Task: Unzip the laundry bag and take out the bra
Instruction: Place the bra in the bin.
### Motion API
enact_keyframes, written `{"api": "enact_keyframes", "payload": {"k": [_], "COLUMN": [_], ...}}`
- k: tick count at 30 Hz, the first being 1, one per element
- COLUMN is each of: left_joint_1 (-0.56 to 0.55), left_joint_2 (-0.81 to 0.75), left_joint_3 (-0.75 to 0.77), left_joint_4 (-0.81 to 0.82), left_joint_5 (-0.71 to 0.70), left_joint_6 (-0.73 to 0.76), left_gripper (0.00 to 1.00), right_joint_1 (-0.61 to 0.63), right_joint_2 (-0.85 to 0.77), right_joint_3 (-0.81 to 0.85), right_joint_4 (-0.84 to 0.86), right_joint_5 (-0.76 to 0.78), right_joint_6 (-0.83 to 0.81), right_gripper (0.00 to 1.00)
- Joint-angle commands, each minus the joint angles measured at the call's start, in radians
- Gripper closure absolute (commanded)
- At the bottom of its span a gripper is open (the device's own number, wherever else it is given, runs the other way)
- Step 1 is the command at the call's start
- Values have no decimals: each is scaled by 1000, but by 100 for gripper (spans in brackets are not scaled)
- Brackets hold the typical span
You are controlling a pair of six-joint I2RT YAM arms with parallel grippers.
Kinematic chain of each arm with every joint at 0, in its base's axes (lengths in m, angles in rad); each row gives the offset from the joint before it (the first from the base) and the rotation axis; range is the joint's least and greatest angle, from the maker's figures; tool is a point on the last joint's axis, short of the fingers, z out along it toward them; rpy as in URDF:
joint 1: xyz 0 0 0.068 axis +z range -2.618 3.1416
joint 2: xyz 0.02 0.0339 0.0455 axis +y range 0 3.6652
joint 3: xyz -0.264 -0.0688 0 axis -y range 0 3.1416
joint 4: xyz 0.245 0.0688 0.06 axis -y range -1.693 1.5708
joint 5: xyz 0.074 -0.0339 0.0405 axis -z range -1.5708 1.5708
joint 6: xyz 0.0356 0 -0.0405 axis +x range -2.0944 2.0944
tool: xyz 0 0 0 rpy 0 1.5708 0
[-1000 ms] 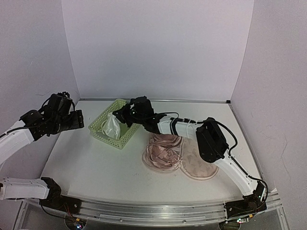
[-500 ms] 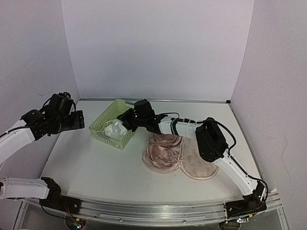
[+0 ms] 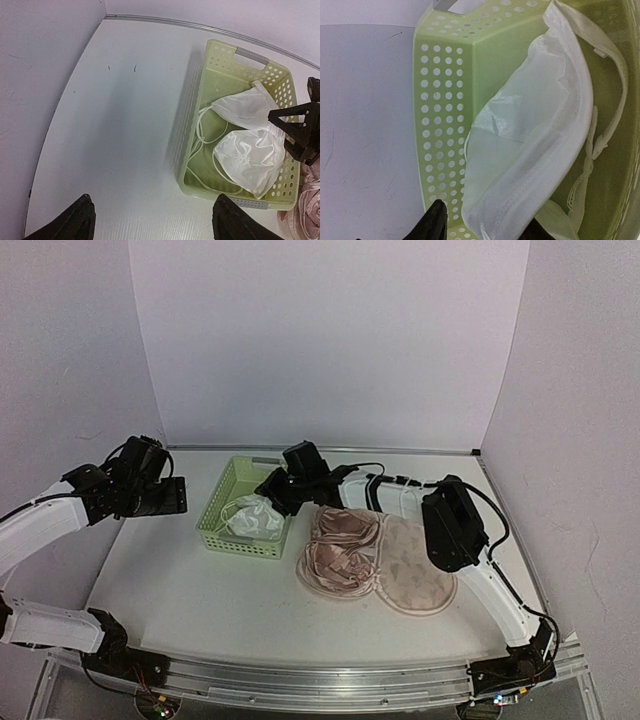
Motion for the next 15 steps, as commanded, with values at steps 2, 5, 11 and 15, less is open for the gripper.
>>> {"api": "enact_keyframes", "payload": {"k": [2, 5, 11, 15], "left_joint_1": [4, 5, 4, 5], "left_joint_2": [44, 62, 108, 129], "left_joint_3": [86, 98, 111, 119], "left_joint_4": [45, 52, 66, 70], "left_joint_5": [29, 36, 61, 71], "left_joint_6": [5, 7, 4, 2], "left_gripper": [20, 19, 20, 20], "right_joint_1": [-19, -24, -25, -27], "right_joint_2": [-122, -146, -173, -198], "right_joint_3": [-17, -14, 32, 47], "right_joint_4": [-180, -237, -352, -414], "right_joint_5": [54, 68, 104, 139], "right_joint_6": [-142, -193, -285, -344], "right_gripper": [54, 53, 51, 50]}}
